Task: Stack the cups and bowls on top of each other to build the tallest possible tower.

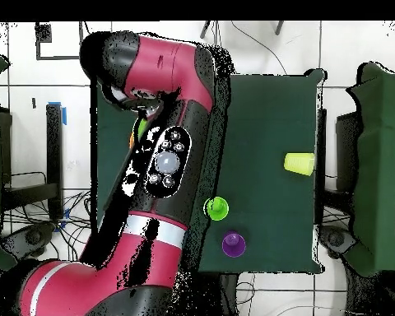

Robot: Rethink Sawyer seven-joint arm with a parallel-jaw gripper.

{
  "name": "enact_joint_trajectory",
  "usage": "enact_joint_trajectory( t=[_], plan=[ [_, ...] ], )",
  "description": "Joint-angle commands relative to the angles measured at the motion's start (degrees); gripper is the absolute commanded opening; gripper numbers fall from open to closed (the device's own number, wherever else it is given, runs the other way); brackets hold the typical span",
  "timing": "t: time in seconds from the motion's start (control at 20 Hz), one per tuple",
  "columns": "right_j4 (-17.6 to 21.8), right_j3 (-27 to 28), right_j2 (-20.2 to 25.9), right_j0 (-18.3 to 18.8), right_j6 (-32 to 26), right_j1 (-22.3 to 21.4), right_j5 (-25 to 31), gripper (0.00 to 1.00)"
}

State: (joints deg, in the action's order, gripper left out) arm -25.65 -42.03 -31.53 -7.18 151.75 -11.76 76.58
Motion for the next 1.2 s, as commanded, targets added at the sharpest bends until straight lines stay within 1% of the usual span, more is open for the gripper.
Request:
enact_joint_trajectory(
  t=[0.05,0.55,1.2],
  plan=[
    [-0.84,3.43,2.01,2.23,13.0,1.34,4.13,0.0],
    [-1.01,3.91,1.04,2.55,11.92,2.73,1.72,0.0],
    [-1.21,3.97,0.48,3.07,10.22,3.5,0.61,0.0]
  ],
)
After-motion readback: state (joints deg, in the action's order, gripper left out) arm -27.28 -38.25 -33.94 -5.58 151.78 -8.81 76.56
